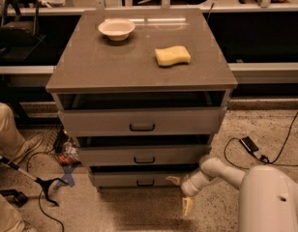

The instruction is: Open bottom drawer

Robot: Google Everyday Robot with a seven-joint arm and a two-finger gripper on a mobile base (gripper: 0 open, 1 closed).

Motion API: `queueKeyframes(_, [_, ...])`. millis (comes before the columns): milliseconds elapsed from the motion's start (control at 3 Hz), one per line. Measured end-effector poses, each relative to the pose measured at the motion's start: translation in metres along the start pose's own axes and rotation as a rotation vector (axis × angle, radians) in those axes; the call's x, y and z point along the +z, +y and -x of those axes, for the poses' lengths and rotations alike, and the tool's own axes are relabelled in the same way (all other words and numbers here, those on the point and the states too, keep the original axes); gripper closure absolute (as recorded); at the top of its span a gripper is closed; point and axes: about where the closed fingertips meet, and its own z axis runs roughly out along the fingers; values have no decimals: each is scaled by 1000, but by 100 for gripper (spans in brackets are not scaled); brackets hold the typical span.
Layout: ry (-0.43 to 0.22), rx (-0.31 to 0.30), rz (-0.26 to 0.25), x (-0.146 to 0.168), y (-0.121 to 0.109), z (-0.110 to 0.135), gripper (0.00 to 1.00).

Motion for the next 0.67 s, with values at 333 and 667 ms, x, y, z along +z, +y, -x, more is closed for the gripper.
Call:
queueKeyframes(333, [11, -10, -53, 13, -20, -11, 0])
queueKeyframes(667, [32, -5, -111, 19, -35, -21, 0])
